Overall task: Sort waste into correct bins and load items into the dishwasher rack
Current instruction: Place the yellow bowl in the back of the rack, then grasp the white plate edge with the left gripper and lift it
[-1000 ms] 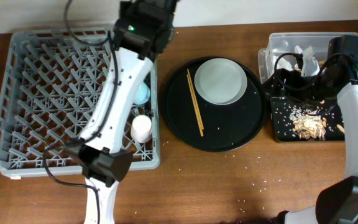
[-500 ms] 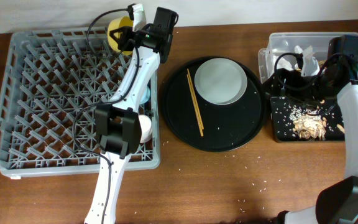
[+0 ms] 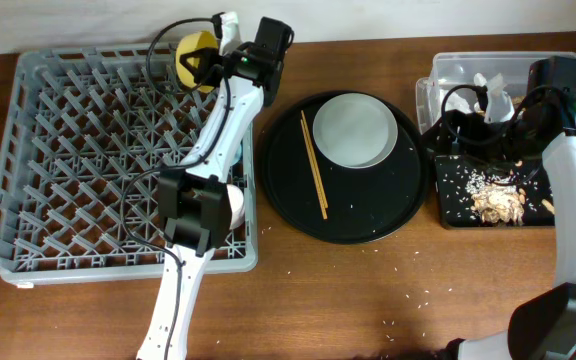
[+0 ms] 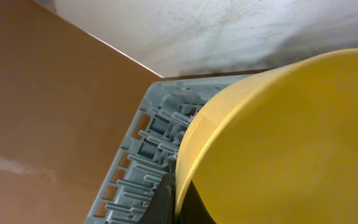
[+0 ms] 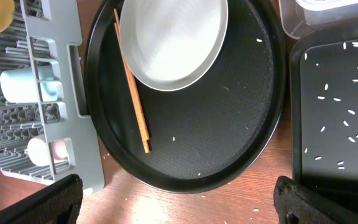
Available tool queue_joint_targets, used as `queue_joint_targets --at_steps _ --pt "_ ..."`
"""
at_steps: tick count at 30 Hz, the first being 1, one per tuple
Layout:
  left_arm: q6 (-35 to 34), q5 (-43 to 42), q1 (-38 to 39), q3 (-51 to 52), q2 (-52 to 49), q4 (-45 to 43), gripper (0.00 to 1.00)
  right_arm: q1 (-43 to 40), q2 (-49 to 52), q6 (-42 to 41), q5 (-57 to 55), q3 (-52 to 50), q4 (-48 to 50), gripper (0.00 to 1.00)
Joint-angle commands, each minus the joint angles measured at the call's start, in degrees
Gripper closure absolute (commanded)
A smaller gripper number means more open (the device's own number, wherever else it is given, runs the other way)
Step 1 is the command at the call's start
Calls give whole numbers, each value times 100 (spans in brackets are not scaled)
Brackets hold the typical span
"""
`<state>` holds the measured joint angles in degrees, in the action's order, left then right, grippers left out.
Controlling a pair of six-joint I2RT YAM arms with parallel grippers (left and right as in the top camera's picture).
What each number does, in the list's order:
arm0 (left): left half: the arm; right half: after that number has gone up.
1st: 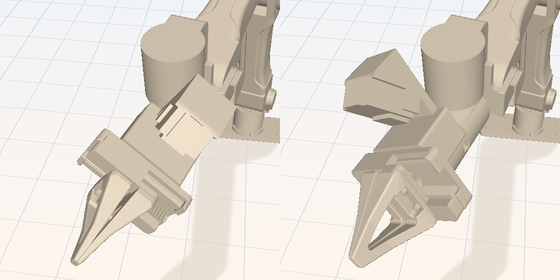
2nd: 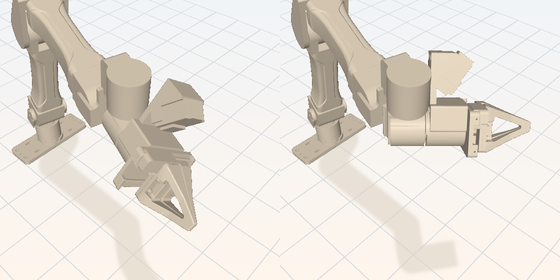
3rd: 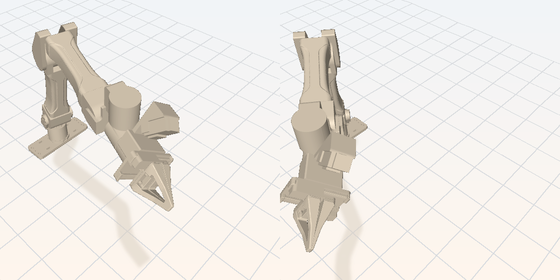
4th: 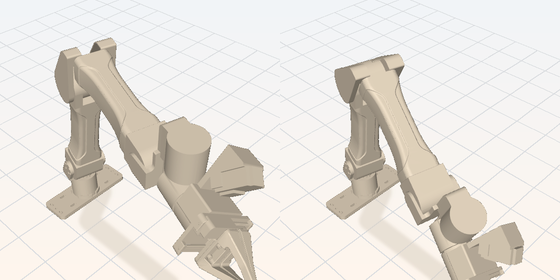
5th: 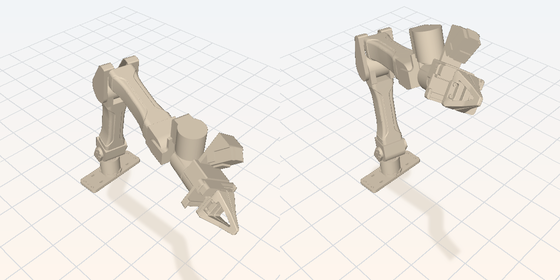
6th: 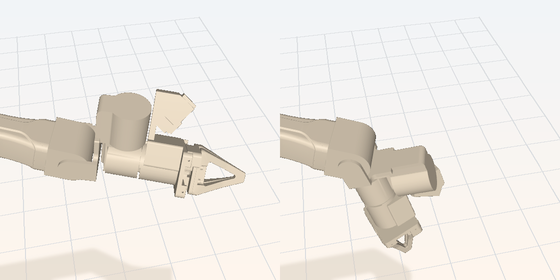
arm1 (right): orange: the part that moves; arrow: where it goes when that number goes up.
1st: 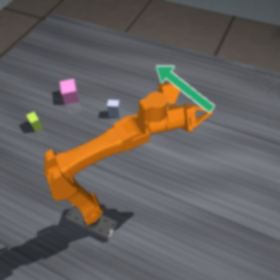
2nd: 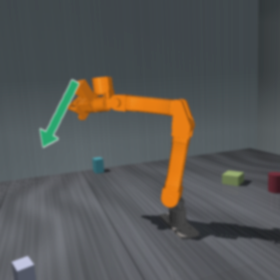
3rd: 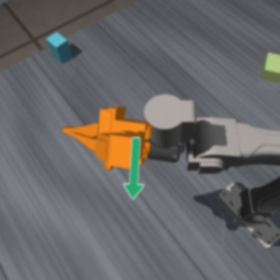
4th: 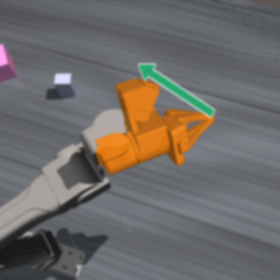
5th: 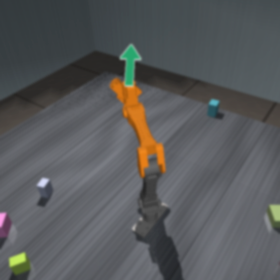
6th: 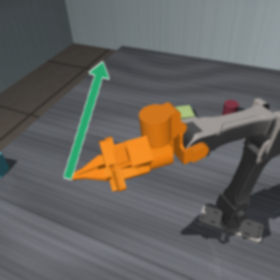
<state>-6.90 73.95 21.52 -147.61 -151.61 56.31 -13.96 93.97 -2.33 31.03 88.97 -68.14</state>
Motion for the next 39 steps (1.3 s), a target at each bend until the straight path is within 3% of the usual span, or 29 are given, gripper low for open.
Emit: queue_joint_targets --at_steps 1,2,4,11,13,18,26,29,30,35,39 --pt "57 -713 -13 52 -55 166 87 7 15 59 -48 -20 0 2" --pt "59 -713 -2 52 -55 175 71 7 15 59 -48 -20 -2 1" --pt "85 -713 81 52 -55 280 54 7 15 59 -48 -20 -2 2" --pt "758 -741 378 -46 -50 315 47 7 13 61 -48 -20 -2 1" --pt "1067 -1176 437 -125 -31 568 44 7 13 59 -48 -20 -2 2" --pt "1064 -2310 420 -490 33 1434 44 7 13 59 -48 -20 0 2" --pt "1064 -4837 420 -1873 326 2605 36 7 15 59 -48 -20 -2 2" --pt "702 -8352 422 -1943 363 2323 36 7 15 59 -48 -20 -2 2" --pt "387 -8931 435 -1816 337 2140 37 7 13 59 -48 -20 -2 2" --pt "-1399 -8137 772 -699 37 1182 36 7 13 59 -48 -20 -2 1" --pt "-1845 -7329 994 -428 -131 986 36 7 15 61 -48 -20 0 2"
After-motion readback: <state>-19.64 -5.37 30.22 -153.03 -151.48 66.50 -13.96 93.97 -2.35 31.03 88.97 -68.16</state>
